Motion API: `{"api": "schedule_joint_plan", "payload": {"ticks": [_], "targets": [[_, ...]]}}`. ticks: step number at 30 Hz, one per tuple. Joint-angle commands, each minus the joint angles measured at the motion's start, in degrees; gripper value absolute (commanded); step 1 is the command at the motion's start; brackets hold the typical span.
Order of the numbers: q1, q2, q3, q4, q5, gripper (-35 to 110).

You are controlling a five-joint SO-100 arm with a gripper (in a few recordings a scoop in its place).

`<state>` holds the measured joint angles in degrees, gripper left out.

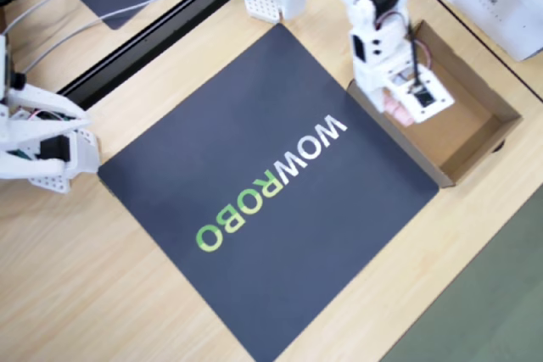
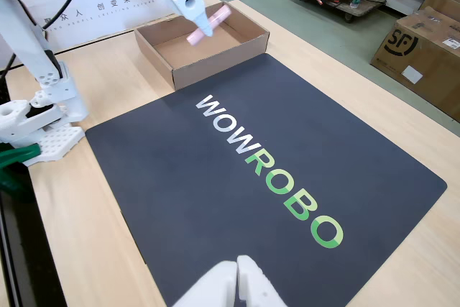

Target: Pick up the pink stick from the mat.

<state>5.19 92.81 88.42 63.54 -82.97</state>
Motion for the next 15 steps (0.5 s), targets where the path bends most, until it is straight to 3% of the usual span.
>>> {"api": "schedule_joint_plan", "payload": {"ticks": [1, 15], "targets": [[-3.52, -1.76, -3.69, 1.58, 2.46, 0], [-13.27, -21.18, -19.42, 2.02, 10.90, 0]]}}
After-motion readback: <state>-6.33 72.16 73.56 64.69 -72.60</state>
